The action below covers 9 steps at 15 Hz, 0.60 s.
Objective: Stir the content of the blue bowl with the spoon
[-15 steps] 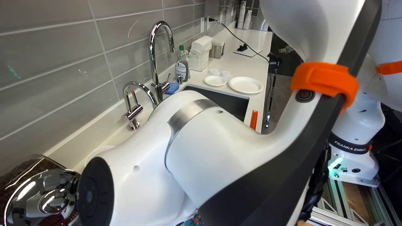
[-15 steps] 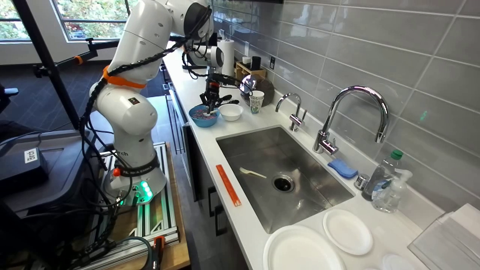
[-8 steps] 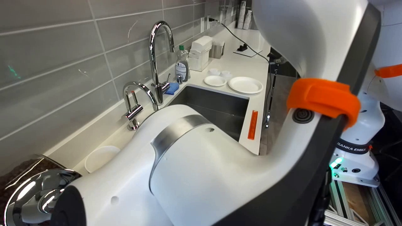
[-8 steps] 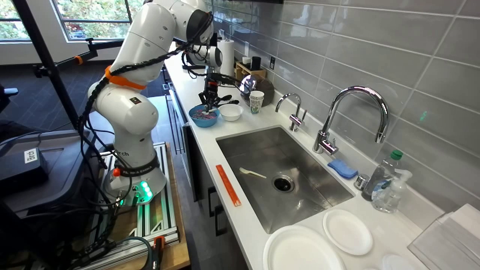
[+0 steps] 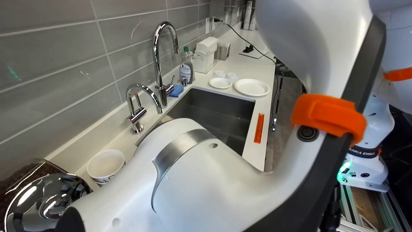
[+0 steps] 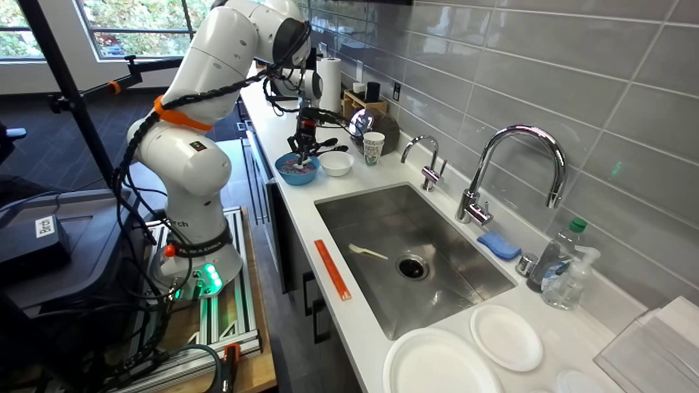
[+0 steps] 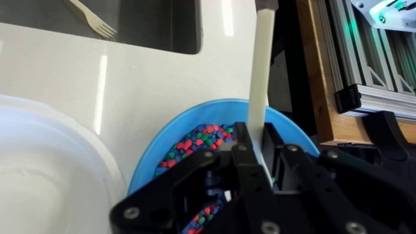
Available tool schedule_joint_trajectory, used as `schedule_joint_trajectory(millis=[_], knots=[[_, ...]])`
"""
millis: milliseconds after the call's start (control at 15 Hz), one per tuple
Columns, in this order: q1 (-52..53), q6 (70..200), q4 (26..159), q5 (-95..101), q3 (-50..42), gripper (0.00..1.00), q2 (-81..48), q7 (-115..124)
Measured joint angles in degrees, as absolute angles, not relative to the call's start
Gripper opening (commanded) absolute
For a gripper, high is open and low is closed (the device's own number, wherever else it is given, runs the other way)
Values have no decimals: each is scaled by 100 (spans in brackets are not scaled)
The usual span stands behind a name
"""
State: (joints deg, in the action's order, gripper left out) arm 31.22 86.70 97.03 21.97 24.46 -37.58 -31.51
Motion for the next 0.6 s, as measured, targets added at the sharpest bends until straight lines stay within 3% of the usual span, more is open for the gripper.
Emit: schedule_joint_trajectory(millis=[600], knots=[[3119, 7986, 9384, 1856, 2387, 4, -4009, -2629]])
